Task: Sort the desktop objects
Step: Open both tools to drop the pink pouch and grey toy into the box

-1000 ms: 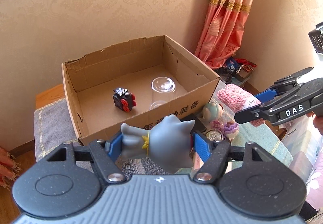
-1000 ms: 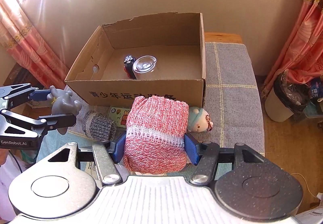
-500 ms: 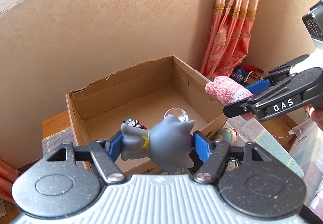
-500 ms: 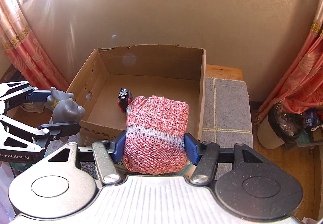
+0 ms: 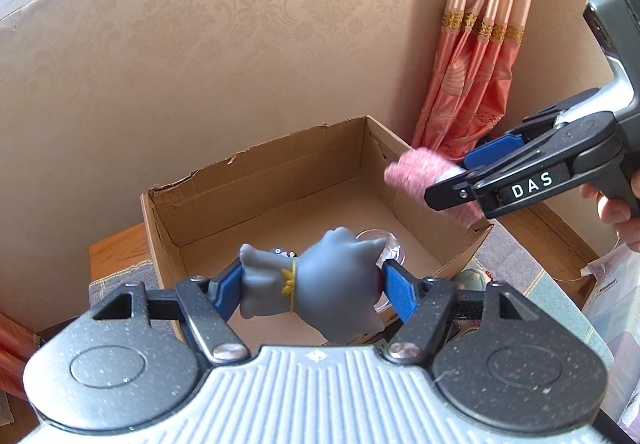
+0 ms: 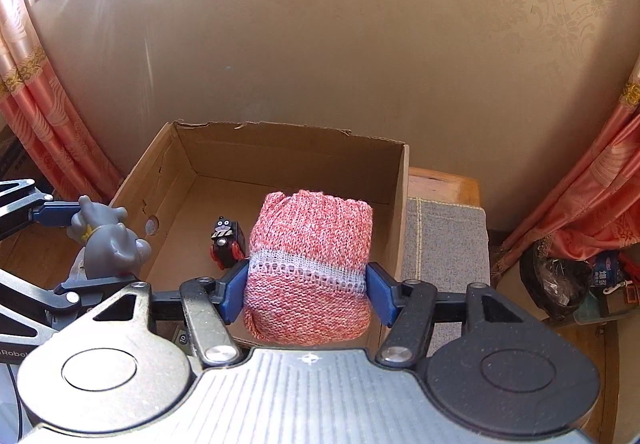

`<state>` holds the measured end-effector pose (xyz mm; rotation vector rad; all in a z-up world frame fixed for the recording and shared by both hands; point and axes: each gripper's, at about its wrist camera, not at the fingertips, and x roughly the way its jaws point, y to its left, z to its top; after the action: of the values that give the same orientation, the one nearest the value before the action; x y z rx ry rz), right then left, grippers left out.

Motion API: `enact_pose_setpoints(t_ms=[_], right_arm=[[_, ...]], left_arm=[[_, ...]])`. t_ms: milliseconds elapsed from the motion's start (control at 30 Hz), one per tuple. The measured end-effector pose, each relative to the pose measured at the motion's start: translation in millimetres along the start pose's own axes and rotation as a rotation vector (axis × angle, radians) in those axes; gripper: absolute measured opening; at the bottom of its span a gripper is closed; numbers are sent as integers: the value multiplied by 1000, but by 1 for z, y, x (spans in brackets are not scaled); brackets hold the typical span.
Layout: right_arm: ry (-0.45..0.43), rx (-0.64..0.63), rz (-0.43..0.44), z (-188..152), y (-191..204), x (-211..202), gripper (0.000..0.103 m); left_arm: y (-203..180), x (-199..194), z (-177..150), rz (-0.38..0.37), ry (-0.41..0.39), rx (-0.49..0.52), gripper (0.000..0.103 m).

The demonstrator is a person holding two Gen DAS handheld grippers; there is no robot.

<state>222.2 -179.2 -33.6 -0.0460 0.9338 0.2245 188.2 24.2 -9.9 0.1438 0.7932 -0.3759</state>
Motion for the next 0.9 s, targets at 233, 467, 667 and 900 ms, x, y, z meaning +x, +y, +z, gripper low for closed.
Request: enact_pose_setpoints(t_ms=[233,467,667,900], right_arm=[[1,30,2,-6,-2,-2,76],[5,31,-7,-13,-2,-8,79],[-29,28,-6,-14,1,-23,86],[-61,45,9,-18,1,-41,95]], left_arm=[[9,7,0,17,10,-10,72],[18,10,3,41,14,-22,72],[24,6,6,70,-4,-54,88],[23,-5,4,83,-1,-61,89]])
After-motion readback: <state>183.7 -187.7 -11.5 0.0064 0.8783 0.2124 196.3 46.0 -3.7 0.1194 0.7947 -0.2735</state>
